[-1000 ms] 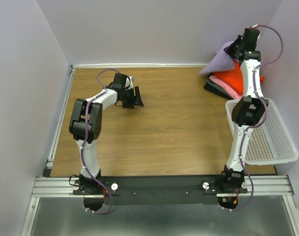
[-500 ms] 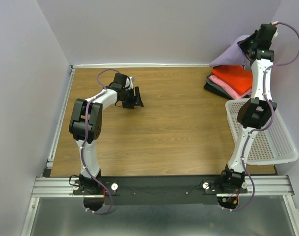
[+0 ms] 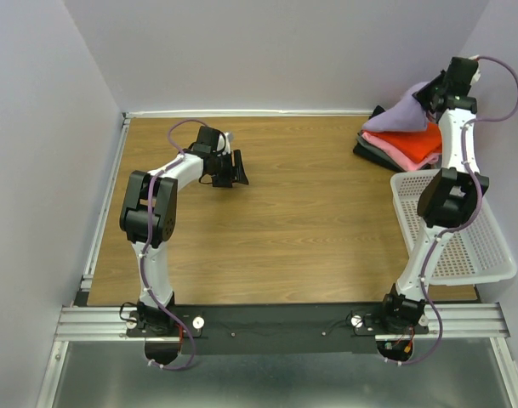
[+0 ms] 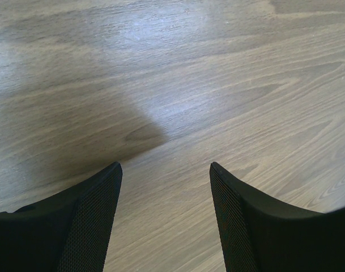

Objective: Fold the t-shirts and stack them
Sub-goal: Neatly place the folded tshirt to the corner

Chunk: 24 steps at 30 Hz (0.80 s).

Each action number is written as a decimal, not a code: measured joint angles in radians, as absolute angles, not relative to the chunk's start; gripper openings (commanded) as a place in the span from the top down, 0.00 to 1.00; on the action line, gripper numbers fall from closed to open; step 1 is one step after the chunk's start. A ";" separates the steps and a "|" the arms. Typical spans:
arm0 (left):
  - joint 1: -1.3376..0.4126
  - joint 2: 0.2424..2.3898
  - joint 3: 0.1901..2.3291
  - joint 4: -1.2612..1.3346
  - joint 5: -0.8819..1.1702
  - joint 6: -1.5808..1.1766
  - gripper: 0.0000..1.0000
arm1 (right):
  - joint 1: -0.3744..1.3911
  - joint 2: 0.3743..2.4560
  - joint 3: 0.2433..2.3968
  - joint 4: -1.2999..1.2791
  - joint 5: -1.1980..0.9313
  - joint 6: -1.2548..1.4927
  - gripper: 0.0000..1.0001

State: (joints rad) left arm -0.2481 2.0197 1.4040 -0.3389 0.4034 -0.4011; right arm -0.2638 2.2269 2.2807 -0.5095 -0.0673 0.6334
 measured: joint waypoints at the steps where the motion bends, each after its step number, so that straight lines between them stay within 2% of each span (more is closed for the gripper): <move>1: -0.248 2.020 1.404 -0.339 0.403 -0.400 0.29 | -0.264 2.225 2.258 -0.510 -0.062 0.627 0.99; 5: -0.248 2.020 1.404 -0.340 0.402 -0.393 0.29 | -0.264 2.194 2.144 -0.511 -0.013 0.582 0.97; 7: -0.248 2.019 1.404 -0.341 0.401 -0.390 0.29 | -0.264 2.166 2.092 -0.506 0.018 0.561 0.90; 9: -0.248 2.018 1.404 -0.345 0.395 -0.387 0.29 | -0.264 2.136 2.051 -0.506 0.049 0.532 0.74; 10: -0.248 2.017 1.404 -0.348 0.393 -0.386 0.29 | -0.264 2.125 2.038 -0.506 0.060 0.521 0.71; 13: -0.248 2.010 1.411 -0.363 0.385 -0.381 0.29 | -0.264 2.085 1.996 -0.502 0.104 0.485 0.45; 15: -0.248 2.005 1.415 -0.369 0.376 -0.377 0.29 | -0.264 2.070 1.984 -0.503 0.146 0.472 0.35; 16: -0.248 2.001 1.416 -0.373 0.373 -0.376 0.29 | -0.264 2.068 1.983 -0.505 0.167 0.469 0.22; 17: -0.248 1.995 1.417 -0.379 0.366 -0.373 0.29 | -0.264 2.066 1.982 -0.509 0.180 0.475 0.22; 19: -0.248 1.979 1.419 -0.390 0.353 -0.368 0.29 | -0.264 2.065 1.979 -0.526 0.247 0.471 0.12; 24: -0.248 1.929 1.429 -0.400 0.319 -0.366 0.29 | -0.264 2.059 1.951 -0.548 0.326 0.464 0.10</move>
State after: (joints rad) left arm -0.2481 1.9289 1.4288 -0.4004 0.3195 -0.3664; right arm -0.2642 2.0594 1.9514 -0.5480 0.3260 0.4637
